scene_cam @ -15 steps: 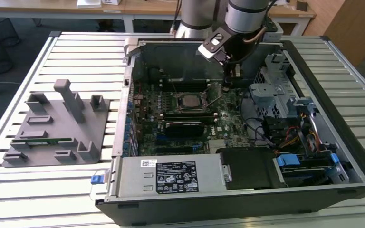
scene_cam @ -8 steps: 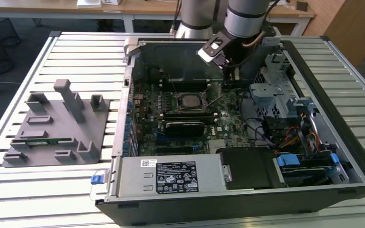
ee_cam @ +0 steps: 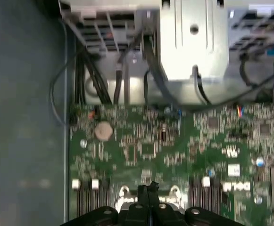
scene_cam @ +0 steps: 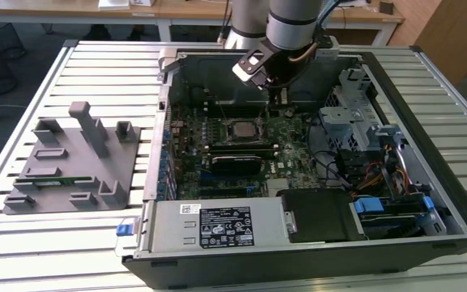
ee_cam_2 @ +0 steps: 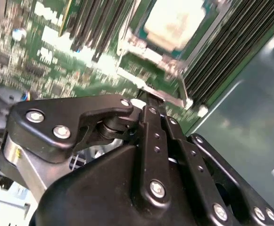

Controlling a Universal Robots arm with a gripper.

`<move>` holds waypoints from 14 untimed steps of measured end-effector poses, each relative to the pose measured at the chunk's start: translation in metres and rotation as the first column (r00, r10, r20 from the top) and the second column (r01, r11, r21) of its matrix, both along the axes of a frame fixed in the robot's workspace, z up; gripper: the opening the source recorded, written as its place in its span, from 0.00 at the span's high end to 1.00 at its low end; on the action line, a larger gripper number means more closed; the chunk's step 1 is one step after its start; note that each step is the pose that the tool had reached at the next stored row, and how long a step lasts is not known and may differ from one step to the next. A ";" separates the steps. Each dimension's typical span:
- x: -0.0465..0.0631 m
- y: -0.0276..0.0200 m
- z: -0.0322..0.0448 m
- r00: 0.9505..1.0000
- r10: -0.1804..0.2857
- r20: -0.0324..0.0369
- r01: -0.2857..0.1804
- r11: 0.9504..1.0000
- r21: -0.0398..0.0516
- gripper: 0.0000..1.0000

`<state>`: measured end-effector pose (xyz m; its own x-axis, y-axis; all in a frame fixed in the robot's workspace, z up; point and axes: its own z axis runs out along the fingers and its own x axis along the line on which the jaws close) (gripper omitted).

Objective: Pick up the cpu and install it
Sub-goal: 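Close the cpu cover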

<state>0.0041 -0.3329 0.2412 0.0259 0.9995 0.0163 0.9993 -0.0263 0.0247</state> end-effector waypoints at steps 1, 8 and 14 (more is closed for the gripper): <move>-0.004 0.0000 -0.0009 1.000 0.000 0.000 0.000 1.000 0.000 0.89; -0.031 0.0000 -0.0117 1.000 0.000 0.000 0.000 1.000 -0.001 0.89; -0.052 0.0000 -0.0226 1.000 0.000 0.000 0.000 1.000 0.000 0.89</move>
